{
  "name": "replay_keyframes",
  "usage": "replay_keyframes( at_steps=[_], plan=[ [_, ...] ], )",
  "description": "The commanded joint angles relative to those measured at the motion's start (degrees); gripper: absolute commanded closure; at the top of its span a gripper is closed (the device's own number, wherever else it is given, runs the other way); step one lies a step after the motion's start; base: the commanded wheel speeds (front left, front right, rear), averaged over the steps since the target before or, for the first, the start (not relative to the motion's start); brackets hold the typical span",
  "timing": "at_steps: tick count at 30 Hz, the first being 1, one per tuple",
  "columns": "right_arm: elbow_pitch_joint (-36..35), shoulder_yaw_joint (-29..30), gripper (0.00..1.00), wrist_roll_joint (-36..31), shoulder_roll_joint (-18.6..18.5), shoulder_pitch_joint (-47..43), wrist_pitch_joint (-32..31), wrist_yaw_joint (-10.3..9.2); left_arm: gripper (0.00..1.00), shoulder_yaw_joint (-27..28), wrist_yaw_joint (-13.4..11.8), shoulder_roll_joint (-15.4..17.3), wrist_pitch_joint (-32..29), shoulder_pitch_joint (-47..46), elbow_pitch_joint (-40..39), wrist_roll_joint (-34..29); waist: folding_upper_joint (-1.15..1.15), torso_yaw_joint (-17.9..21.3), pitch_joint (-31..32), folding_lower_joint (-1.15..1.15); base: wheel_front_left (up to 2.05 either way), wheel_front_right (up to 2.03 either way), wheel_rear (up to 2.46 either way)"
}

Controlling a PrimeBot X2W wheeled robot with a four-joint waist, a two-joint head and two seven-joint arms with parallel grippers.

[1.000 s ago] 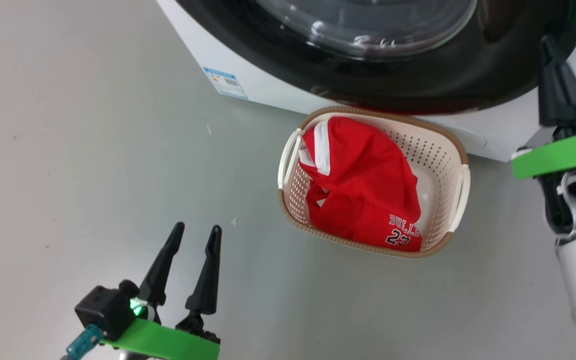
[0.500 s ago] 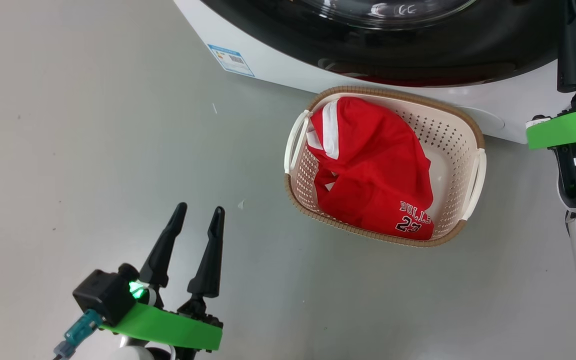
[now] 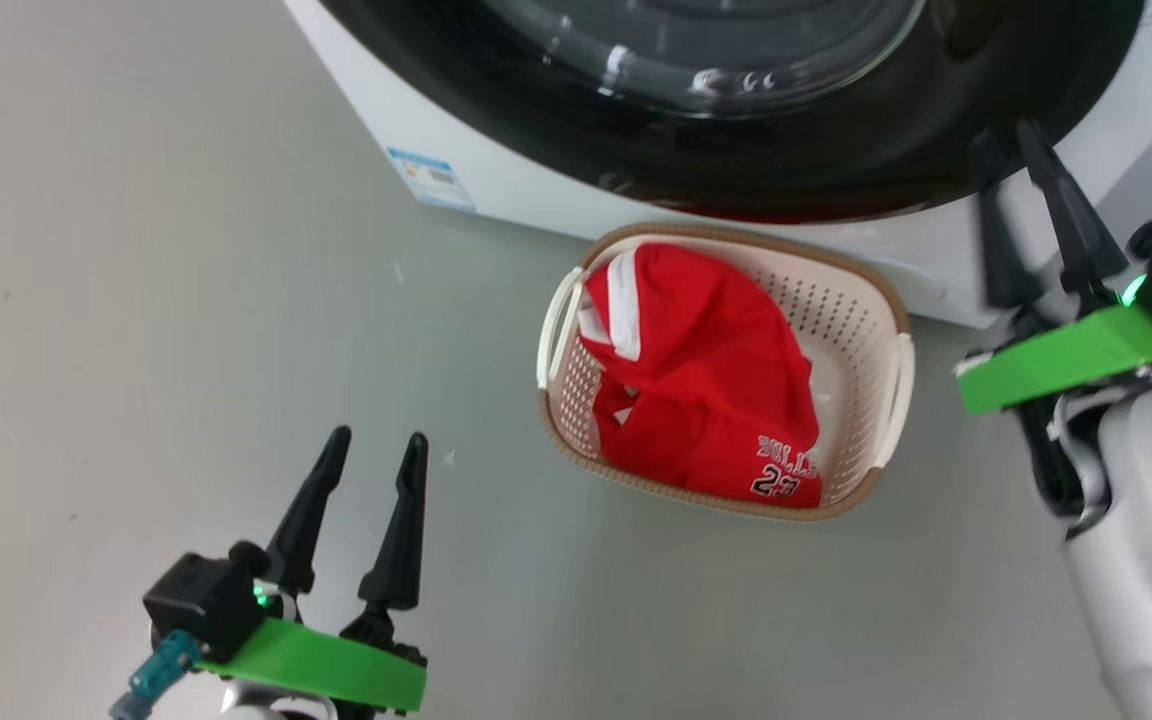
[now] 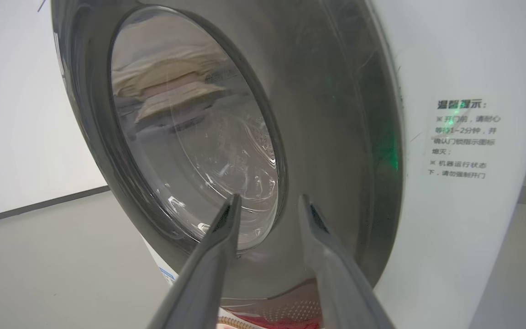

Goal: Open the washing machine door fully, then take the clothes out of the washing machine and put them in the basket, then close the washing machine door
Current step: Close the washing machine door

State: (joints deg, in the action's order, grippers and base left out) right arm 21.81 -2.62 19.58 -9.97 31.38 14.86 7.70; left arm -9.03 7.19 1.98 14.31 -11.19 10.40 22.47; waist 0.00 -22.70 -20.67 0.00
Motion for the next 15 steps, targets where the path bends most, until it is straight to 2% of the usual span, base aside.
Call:
replay_keyframes(
  at_steps=[1, 15],
  plan=[
    [-1.58, -1.32, 0.0, -0.22, 0.91, -1.11, 0.14, -0.21, 0.0, 2.27, 0.3, 0.9, 0.69, 1.02, -0.86, -0.72, 0.0, 1.63, 2.13, 0.0, 0.0, 0.0, 0.0],
    [-2.5, -2.73, 0.0, 1.03, 2.94, -12.0, 0.14, -0.21, 0.0, 5.84, 0.3, 1.5, 0.69, 4.84, 0.52, -4.92, 0.0, 6.95, 9.26, 0.0, 0.0, 0.0, 0.0]
  ],
)
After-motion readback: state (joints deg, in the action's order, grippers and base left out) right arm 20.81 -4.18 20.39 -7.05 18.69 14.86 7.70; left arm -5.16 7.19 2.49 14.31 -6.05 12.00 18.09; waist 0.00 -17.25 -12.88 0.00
